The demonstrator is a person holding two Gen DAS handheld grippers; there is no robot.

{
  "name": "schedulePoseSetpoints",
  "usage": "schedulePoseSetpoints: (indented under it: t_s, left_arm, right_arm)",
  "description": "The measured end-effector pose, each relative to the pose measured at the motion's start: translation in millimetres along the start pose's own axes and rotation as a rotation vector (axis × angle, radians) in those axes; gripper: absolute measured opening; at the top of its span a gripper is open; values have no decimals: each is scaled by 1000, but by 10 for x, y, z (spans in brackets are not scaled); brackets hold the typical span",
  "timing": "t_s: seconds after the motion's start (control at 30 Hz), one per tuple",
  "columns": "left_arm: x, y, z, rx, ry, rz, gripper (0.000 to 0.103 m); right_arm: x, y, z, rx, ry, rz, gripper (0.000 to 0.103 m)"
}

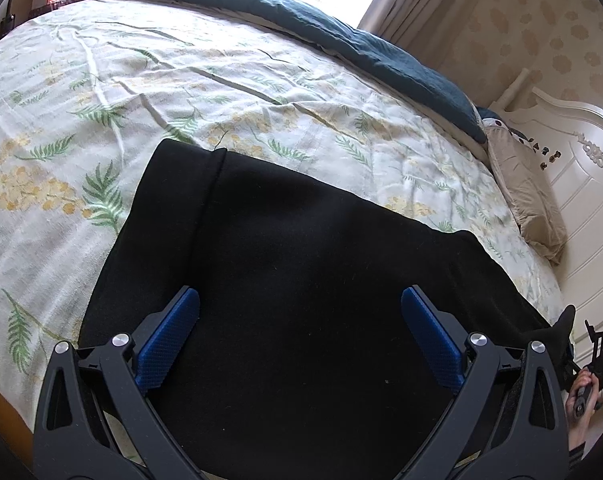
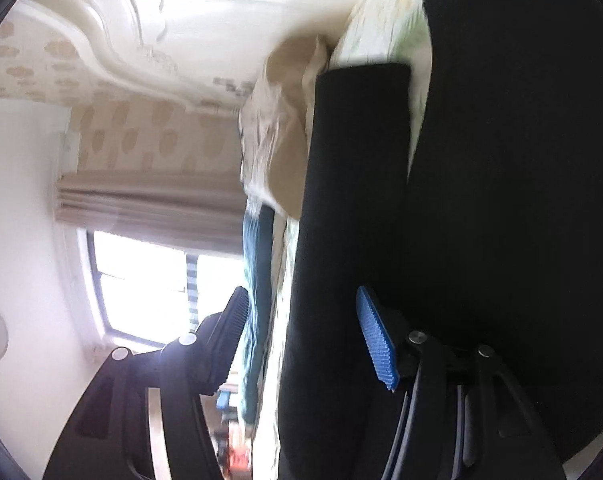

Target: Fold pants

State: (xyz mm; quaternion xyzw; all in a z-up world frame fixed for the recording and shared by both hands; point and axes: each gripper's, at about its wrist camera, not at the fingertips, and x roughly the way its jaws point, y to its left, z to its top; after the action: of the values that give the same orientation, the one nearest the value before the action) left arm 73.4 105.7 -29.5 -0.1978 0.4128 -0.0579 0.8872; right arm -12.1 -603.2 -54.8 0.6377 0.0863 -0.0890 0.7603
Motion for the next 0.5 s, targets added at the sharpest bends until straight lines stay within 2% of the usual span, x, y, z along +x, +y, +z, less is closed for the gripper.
schedulePoseSetpoints:
  t_s: [0.07,0.13,0.2,0.23,0.37,0.5]
  left_arm:
    - [2,2,12,-2,0,-4,100]
    - [-2,-5,-11,-1,-2,-5,100]
    - [0,-9,-7,2,-3,0,100]
    - [4,-14,-6,5,-4,7,100]
    - [24,-72,-46,30,-8,40,100]
    - [48,-106,-60,43,-10,65,100]
  right_arm:
    - [-55,63,183,-31,-60,-48,56]
    - [-80,145,468,-90,-124,-148,56]
    - [-55,162,646,-125,-135,-214,56]
    - [6,142,800,-141,-121,-264,56]
    - [142,78,1033,-166,-63,-320,56]
    - [287,114,997,-258,49,-381,56]
